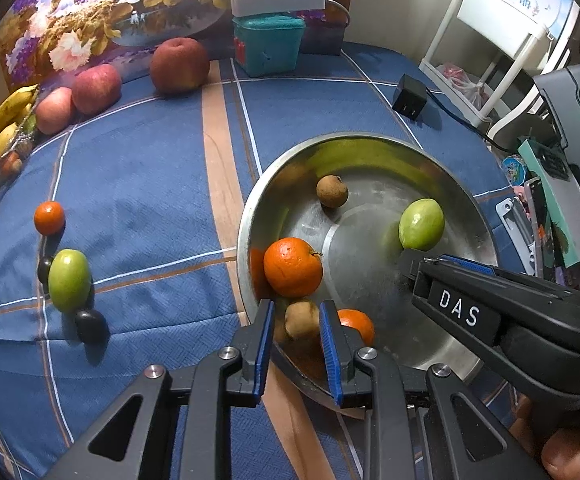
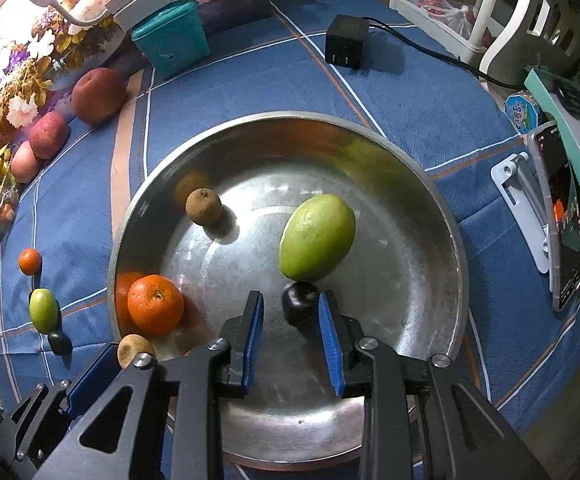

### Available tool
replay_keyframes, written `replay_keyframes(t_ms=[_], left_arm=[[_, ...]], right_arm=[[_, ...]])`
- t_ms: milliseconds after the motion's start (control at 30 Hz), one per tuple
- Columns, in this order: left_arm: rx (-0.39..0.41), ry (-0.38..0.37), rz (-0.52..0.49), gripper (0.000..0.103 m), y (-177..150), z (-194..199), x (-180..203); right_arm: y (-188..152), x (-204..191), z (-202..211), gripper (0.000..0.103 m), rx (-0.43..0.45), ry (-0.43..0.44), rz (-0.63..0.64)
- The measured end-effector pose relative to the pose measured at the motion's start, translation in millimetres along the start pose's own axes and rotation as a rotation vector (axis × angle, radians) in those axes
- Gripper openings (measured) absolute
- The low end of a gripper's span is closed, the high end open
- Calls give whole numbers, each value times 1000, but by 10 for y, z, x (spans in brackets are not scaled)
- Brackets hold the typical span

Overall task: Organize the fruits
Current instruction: 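Open the right tool dropping the plum in the bowl while the left tool releases the kiwi, then withdraw both open tools from the bowl back toward the fruit row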

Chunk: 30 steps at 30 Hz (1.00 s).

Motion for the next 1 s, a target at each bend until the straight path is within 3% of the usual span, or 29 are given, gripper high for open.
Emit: replay_keyframes(t_ms=[367,1000], left_arm=[[6,5,16,26,28,35,-50],[71,111,242,26,181,211,-880]], right_arm=[[17,2,33,32,12,-6,4],[23,-51,43,31,12,-15,26]])
Point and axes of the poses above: each gripper's, at about its wrist camera, not at the fingertips, and z roughly against the way its jaws point, x to its right, y to its top, the point moved 8 cm from there along -z, roughly the way its jaws point, and after that the axes turned 10 degrees about x, right-handed, at the moved point
